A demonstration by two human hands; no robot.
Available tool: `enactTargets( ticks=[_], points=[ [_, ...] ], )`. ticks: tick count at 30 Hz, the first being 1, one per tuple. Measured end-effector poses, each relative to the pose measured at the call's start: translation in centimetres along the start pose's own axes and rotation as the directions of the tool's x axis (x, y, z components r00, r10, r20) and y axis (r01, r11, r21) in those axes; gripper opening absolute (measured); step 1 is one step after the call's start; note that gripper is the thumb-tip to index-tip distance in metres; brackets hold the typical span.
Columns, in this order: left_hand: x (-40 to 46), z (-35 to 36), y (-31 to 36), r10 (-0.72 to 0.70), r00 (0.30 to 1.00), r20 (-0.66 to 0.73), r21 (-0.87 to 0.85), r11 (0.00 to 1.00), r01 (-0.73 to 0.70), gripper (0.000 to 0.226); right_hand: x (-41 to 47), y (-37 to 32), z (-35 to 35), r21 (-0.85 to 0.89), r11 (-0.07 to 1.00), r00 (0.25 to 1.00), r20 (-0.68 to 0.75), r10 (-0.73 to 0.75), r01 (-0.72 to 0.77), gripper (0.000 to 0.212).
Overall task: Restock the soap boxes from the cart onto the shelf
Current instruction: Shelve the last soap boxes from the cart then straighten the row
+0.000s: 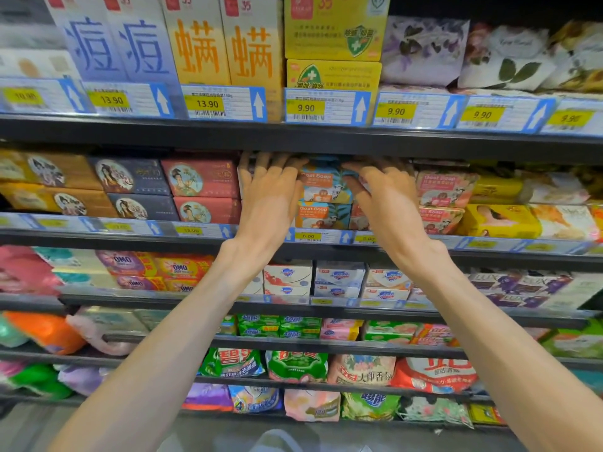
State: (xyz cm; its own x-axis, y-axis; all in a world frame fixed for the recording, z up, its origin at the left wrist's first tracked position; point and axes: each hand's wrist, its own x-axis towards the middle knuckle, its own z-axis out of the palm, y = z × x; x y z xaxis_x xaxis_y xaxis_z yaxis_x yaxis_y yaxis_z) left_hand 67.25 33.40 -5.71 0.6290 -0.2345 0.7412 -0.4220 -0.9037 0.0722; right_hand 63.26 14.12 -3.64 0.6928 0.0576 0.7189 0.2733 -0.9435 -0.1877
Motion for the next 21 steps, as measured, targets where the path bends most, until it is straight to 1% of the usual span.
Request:
enactTargets(
  ticks=[5, 10, 16, 18, 21],
  points=[
    [0.0, -0.5, -0.2, 0.038, 0.999, -0.032, 0.016, 0.999, -0.038, 0.019, 0.4, 0.5, 0.2, 0.041, 0.999, 0.999, 0.036, 0.032, -0.033, 0.028],
    [-0.1, -0.3, -0.1, 0.024, 0.999, -0.031, 0.027, 0.999, -0.023, 0.014, 0.4, 0.5, 0.5, 0.030, 0.999, 1.000, 0.021, 0.016, -0.017, 0.028],
    [-0.3, -0.2, 0.0, -0.002, 1.000, -0.013, 0.015, 1.000, 0.002, 0.016, 0.1, 0.7, 0.6, 0.032, 0.999, 0.999, 0.030, 0.024, -0.025, 0.030],
    [-0.4, -0.4, 0.2, -0.004, 1.000, -0.030, -0.011, 1.000, 0.003, 0.017, 0.0, 0.7, 0.5, 0.044, 0.998, 0.999, 0.036, 0.037, -0.039, 0.030],
    [-0.7, -0.9, 1.0, -0.012, 0.998, -0.054, -0.025, 1.000, 0.010, 0.026, -0.6, 0.9, -0.2, 0.001, 1.000, 0.999, 0.025, 0.030, -0.030, 0.033]
  ],
)
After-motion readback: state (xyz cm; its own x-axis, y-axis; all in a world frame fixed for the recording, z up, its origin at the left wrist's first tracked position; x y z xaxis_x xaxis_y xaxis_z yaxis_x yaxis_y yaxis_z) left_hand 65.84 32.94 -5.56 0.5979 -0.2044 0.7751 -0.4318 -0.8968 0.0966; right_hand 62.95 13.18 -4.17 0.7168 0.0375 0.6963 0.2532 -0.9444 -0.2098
